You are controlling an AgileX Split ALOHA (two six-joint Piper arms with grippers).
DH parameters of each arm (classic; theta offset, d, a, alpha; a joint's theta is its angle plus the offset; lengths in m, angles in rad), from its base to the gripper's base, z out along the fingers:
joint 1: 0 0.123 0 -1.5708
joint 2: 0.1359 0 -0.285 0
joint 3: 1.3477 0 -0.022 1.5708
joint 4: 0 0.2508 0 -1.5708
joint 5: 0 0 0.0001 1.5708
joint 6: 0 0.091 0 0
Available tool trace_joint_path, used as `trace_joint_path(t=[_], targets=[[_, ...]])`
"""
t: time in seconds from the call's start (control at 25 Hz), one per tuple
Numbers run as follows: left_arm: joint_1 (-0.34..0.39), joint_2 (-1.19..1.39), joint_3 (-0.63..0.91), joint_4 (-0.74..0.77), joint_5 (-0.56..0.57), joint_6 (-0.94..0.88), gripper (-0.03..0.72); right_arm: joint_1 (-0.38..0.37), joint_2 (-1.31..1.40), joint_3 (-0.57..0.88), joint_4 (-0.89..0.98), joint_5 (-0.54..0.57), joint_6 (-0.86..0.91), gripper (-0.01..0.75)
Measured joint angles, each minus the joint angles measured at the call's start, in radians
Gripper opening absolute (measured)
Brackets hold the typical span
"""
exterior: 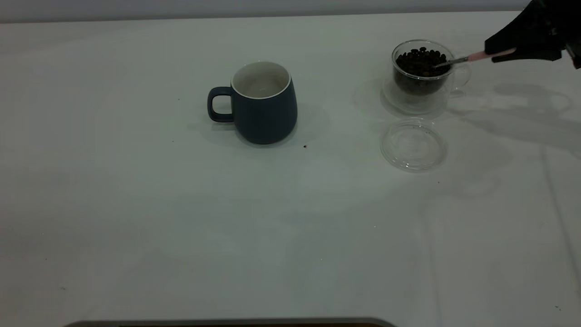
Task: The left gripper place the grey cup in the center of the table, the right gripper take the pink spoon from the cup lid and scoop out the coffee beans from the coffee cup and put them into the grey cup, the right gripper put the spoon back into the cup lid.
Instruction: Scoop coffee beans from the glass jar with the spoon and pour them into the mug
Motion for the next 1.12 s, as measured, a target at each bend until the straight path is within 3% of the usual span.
trace_joint_path(t=[1.12], targets=[[0.0, 0.0, 0.0, 0.0, 0.0, 0.0, 0.586, -0.118, 0.125, -0.001, 0.17, 0.254, -0.02, 0.112]])
